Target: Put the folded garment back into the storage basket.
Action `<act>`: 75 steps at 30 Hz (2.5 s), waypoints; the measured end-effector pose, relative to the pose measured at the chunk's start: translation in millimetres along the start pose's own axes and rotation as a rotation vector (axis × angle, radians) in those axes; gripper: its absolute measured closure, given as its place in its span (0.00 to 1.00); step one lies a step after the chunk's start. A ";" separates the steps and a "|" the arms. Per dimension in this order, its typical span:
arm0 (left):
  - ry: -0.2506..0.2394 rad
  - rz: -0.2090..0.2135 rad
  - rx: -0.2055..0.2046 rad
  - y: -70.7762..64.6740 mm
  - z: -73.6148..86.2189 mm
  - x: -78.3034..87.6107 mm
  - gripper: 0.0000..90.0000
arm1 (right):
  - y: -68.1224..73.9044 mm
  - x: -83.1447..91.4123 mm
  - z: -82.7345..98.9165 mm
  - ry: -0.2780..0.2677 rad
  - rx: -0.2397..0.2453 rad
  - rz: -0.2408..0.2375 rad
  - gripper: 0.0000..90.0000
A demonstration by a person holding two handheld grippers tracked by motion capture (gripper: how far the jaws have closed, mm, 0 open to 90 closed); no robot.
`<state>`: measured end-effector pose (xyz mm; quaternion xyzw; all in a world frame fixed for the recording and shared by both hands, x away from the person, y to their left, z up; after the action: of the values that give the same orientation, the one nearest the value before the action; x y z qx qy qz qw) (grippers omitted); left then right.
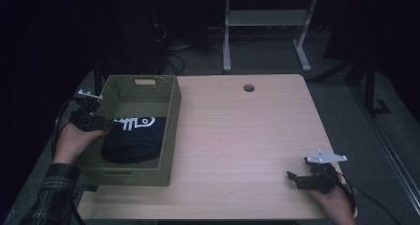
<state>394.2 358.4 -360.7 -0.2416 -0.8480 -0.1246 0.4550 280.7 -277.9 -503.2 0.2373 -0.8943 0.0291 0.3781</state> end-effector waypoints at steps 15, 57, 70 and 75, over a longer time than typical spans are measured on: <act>-0.079 0.074 -0.097 -56.2 -34.2 -8.6 0.16 | -0.1 0.0 0.1 0.000 0.001 -0.001 0.14; -0.219 0.215 -0.297 -219.4 -71.3 -55.0 0.16 | 0.2 -0.4 -0.1 0.003 0.005 -0.004 0.13; -0.227 0.207 -0.339 -253.7 -59.9 -82.1 0.15 | 0.2 -0.4 0.0 0.003 0.006 -0.005 0.13; -0.231 0.217 -0.358 -260.2 -51.1 -92.0 0.15 | 0.3 -0.4 -0.1 0.004 0.006 -0.005 0.13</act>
<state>337.5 87.3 -406.7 -0.4210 -0.8277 -0.1950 0.3157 280.8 -277.5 -503.4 0.2407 -0.8930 0.0311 0.3791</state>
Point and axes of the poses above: each handheld gripper's, and its own axes: x roughly backward along the jaws, z roughly out of its underside, y roughly to its left, the point moved 3 cm from there along -x, roughly forward along the jaws, and after that the axes turned 8 degrees about -x, right-handed, at the moved point
